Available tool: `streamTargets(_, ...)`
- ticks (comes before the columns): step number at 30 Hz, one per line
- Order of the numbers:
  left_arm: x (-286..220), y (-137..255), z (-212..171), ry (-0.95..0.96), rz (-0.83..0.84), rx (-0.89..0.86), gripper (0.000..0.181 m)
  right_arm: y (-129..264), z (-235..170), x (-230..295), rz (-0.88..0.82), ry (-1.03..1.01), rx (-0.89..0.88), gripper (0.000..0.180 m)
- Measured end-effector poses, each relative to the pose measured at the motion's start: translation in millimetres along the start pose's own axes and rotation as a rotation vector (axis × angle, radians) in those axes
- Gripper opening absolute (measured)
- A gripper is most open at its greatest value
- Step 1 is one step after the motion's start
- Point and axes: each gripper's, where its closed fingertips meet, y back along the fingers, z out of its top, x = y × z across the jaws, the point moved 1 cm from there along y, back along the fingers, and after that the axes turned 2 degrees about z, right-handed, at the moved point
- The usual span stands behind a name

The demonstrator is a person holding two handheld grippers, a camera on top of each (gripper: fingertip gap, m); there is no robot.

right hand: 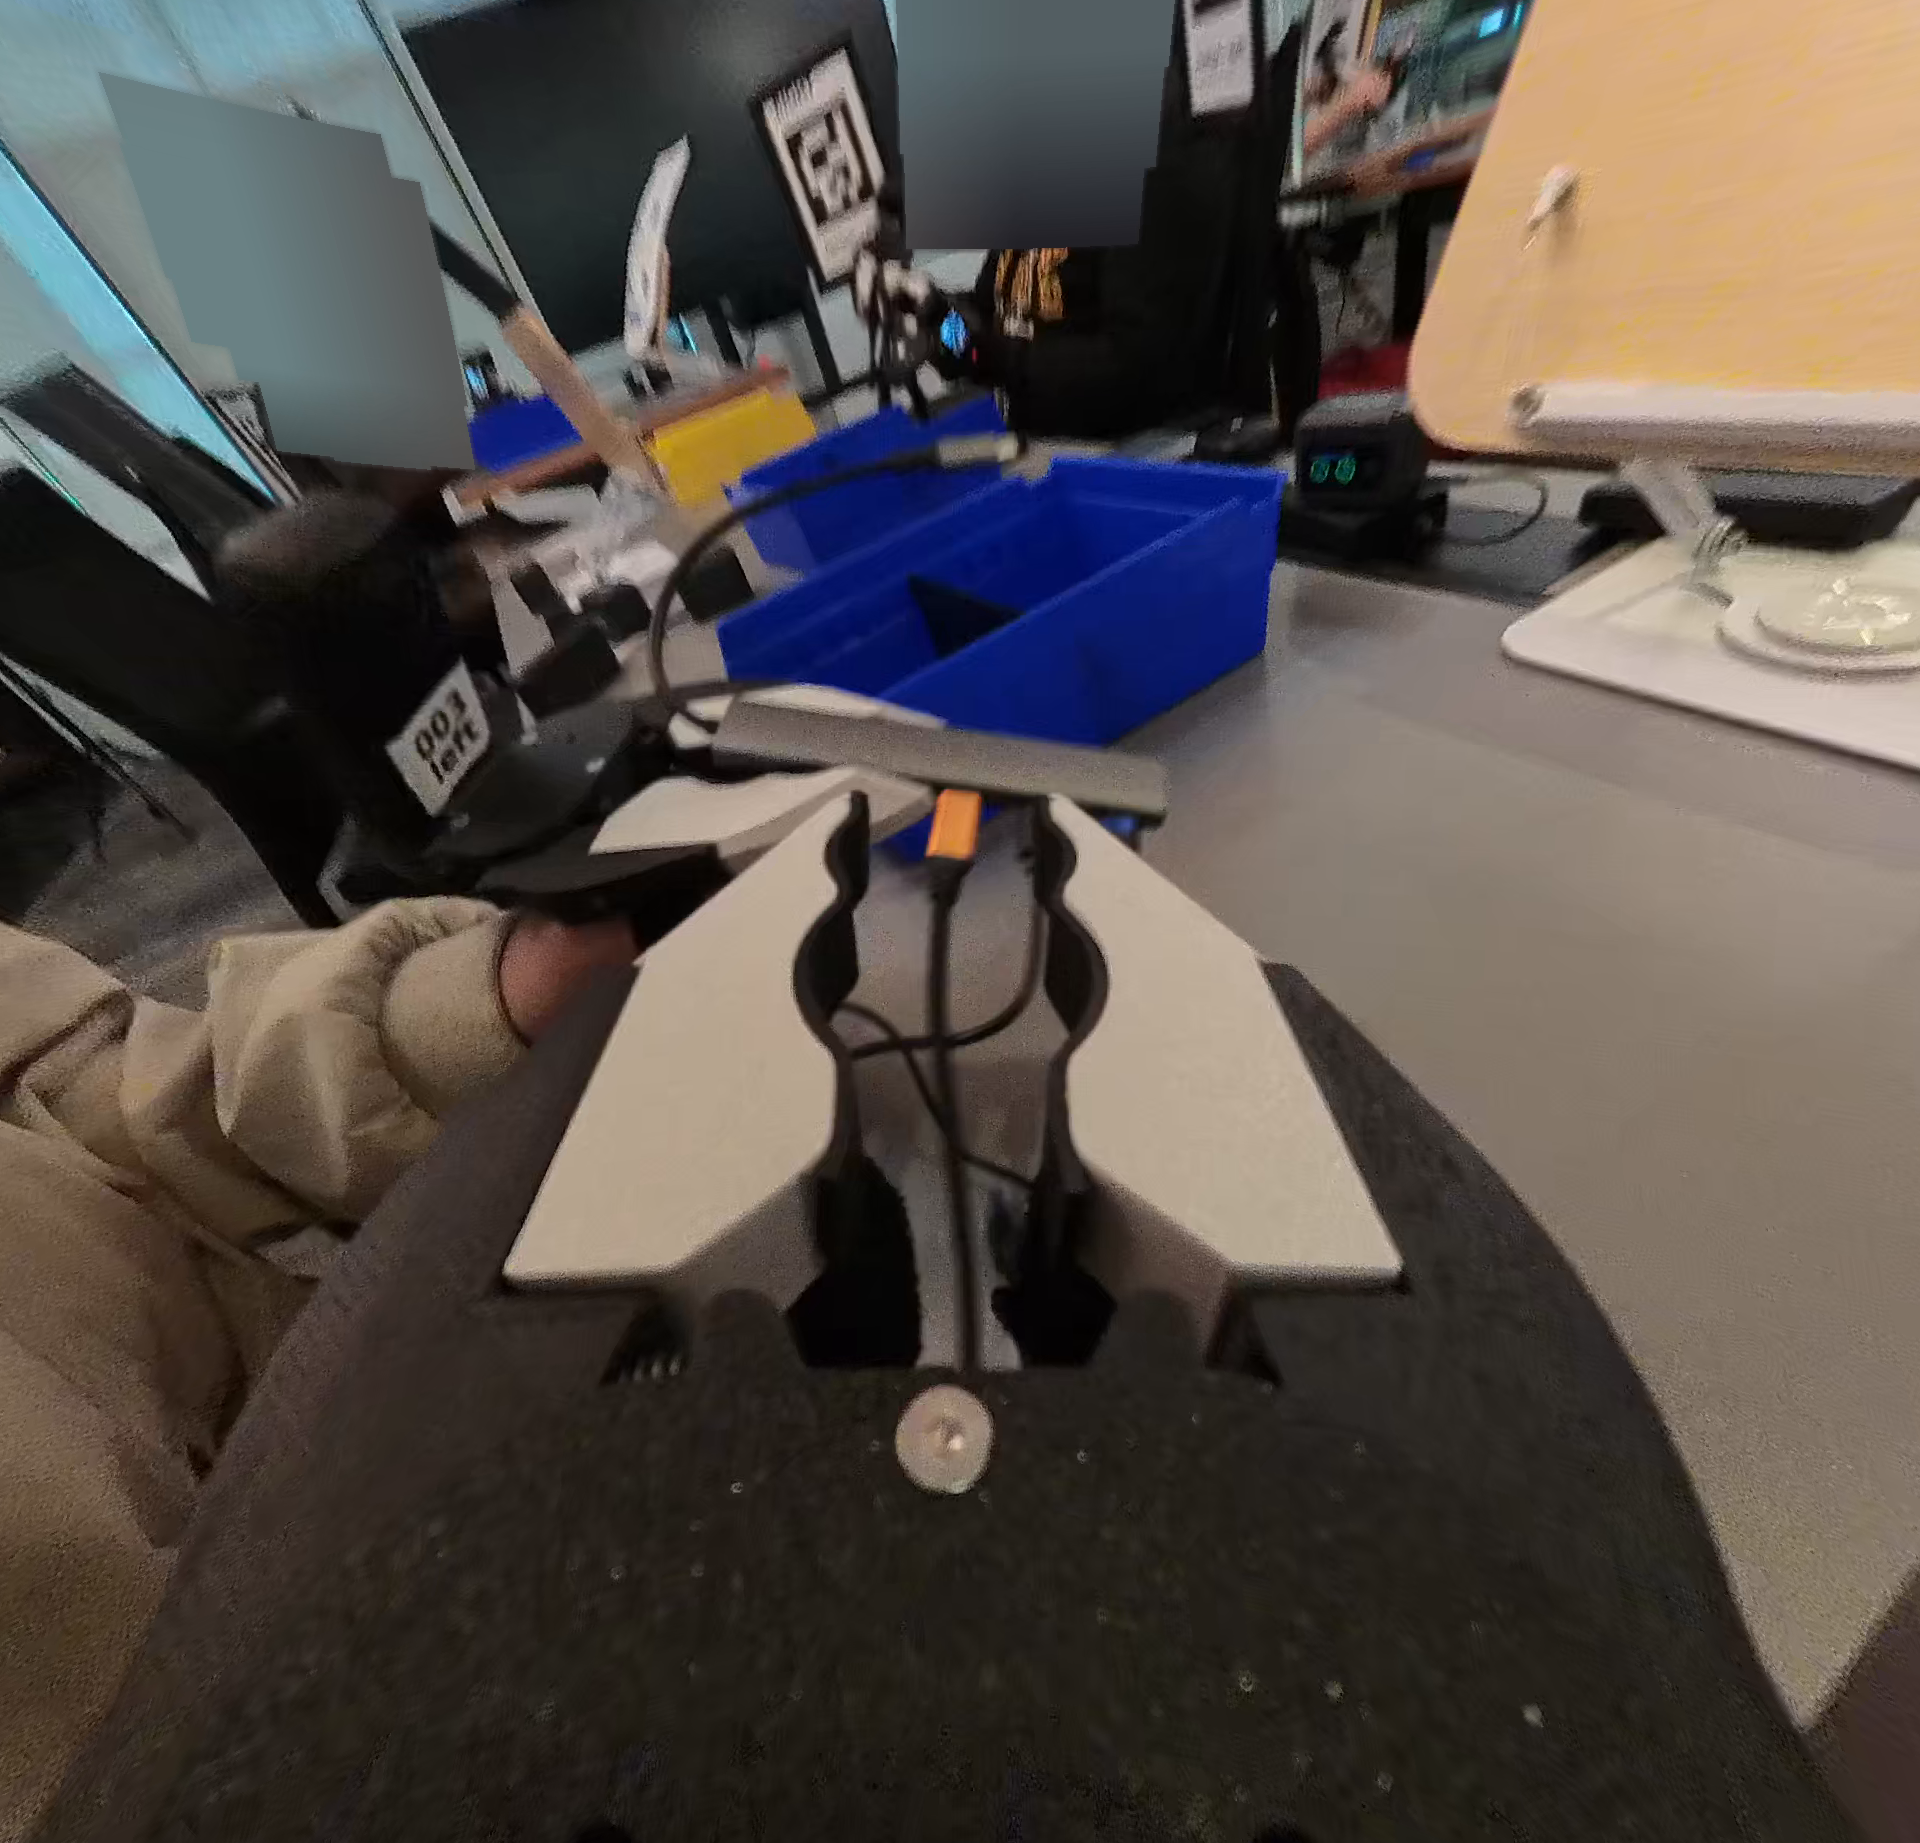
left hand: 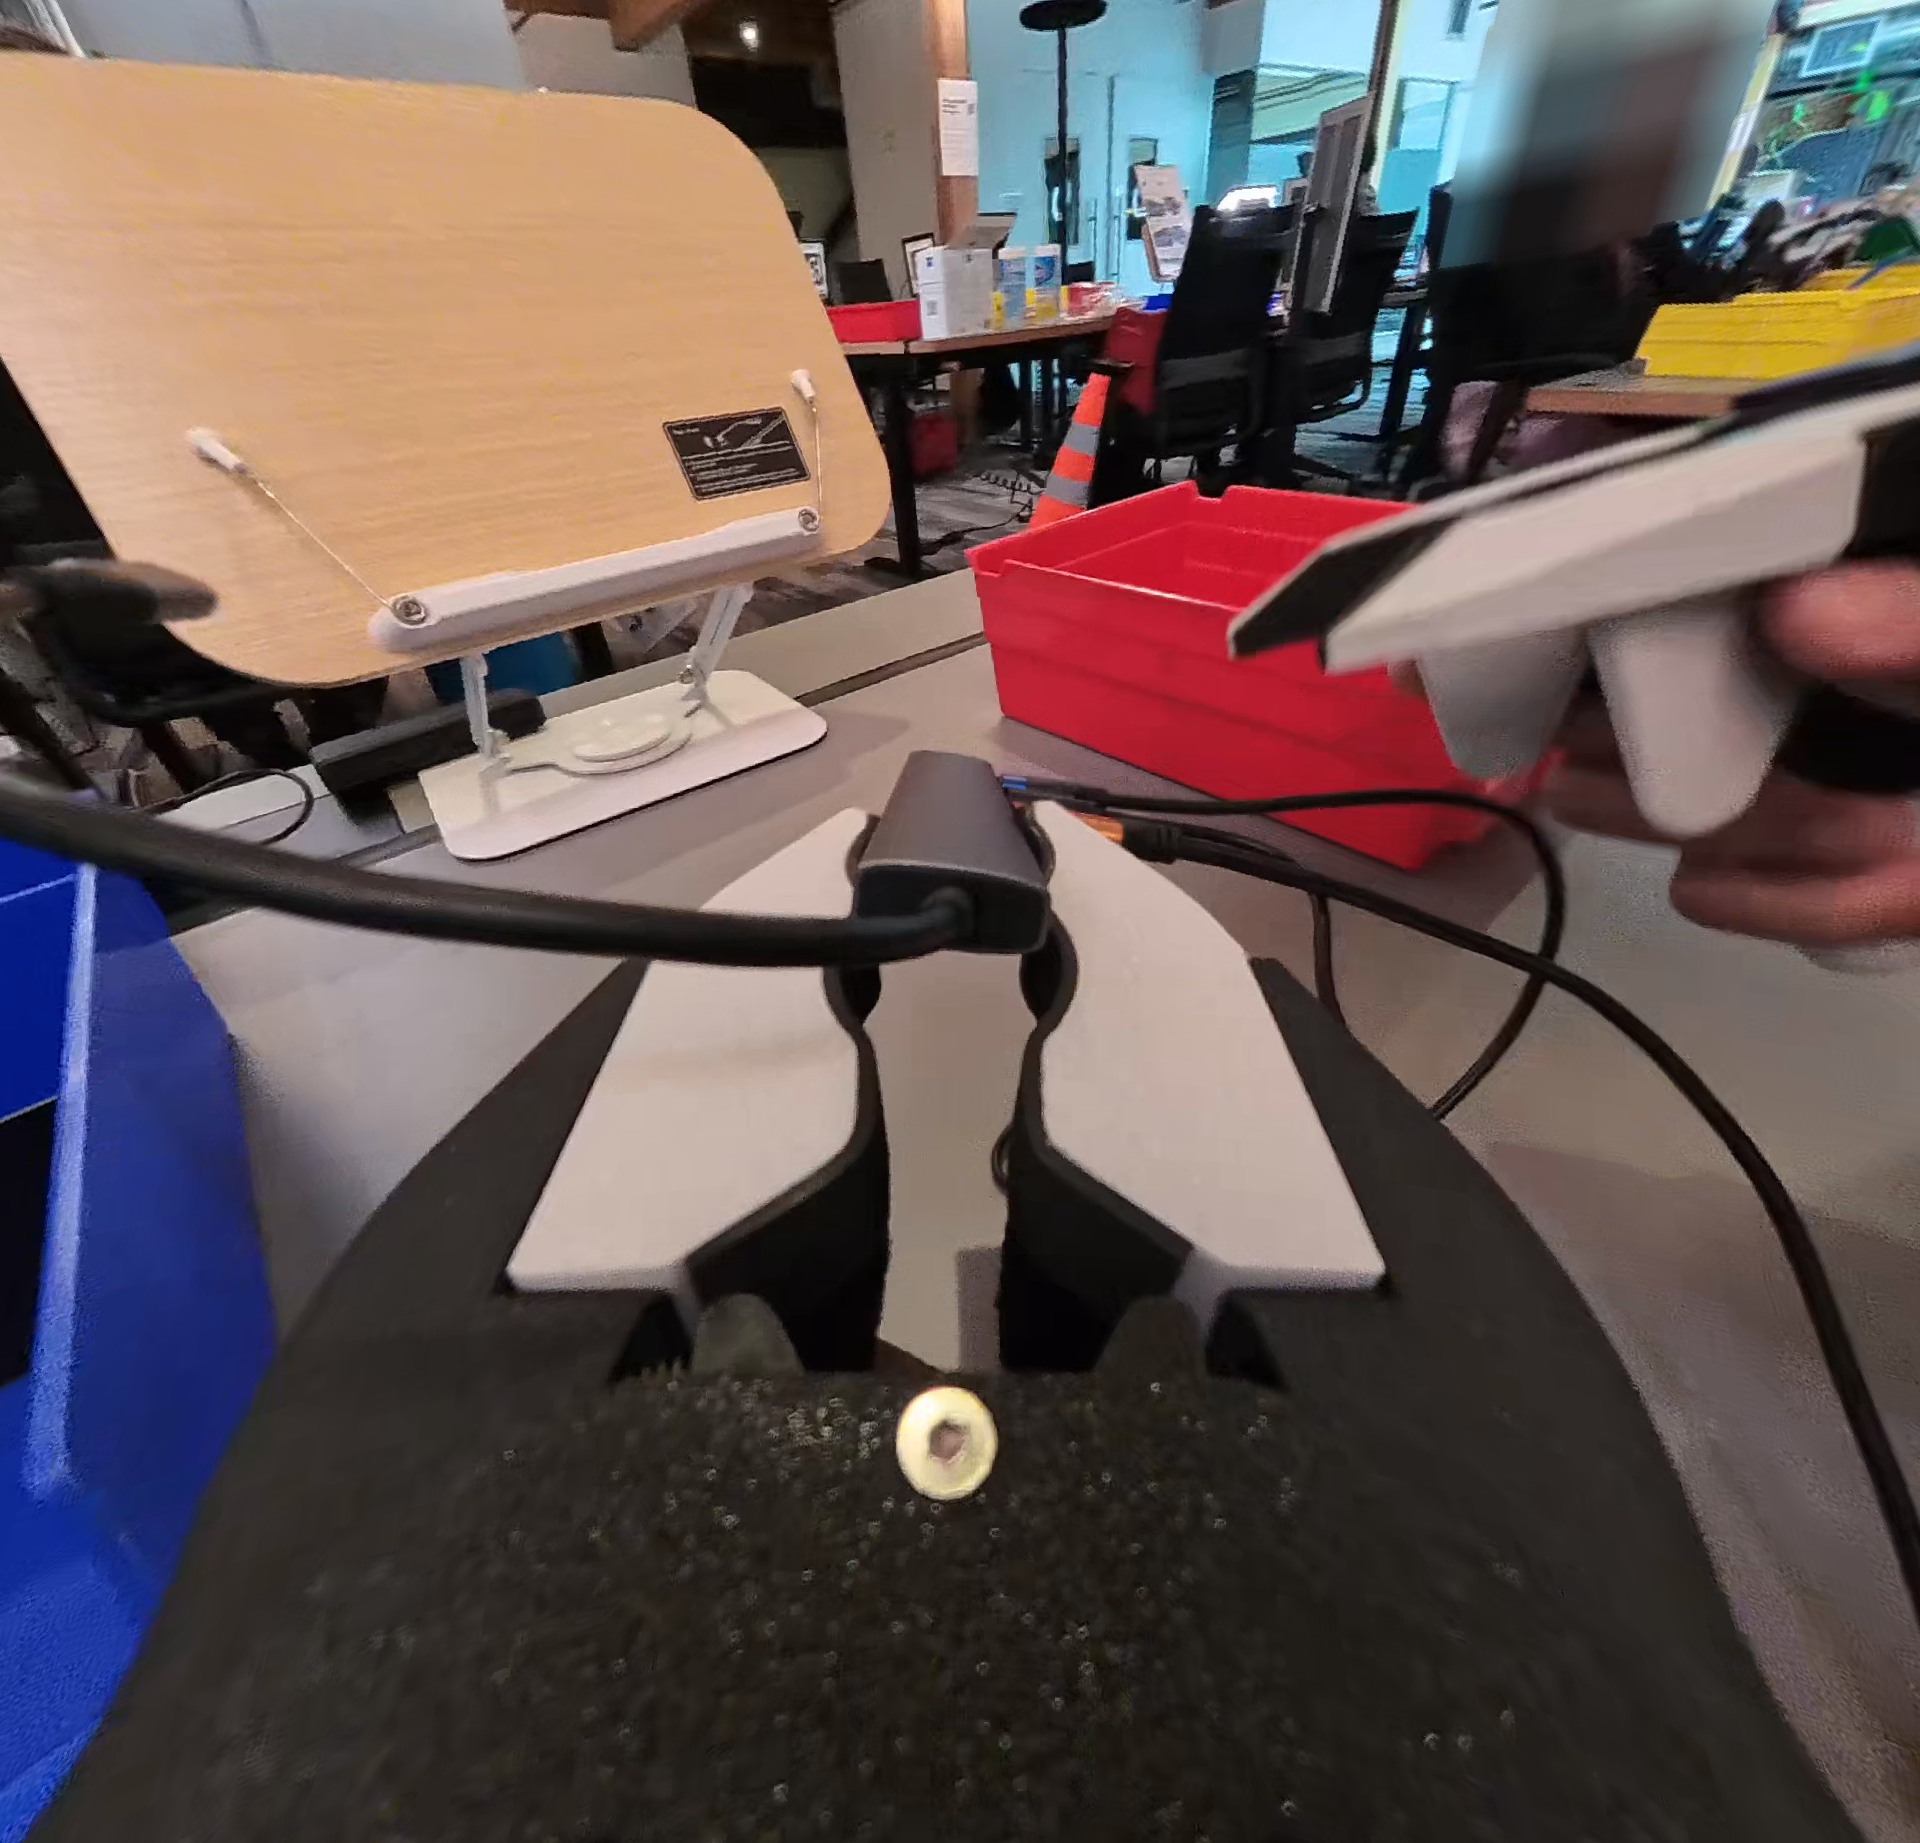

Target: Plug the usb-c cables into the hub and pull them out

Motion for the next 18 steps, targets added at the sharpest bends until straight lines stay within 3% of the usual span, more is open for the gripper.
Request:
streamTargets(6,-8,-5,-2,0.006,0.044,-0.007,0.023,-26,-37,2,-0.117,0.008,0.094,0.027)
streamTargets(12,-18,-7,-2,0.008,0.029,-0.024,0.023,-25,-38,-7,-0.173,-0.014,0.032,0.012)
streamTargets(18,-14,-8,-7,-0.034,0.082,0.034,0.023,-26,-42,-10,-0.177,-0.009,0.059,0.012)
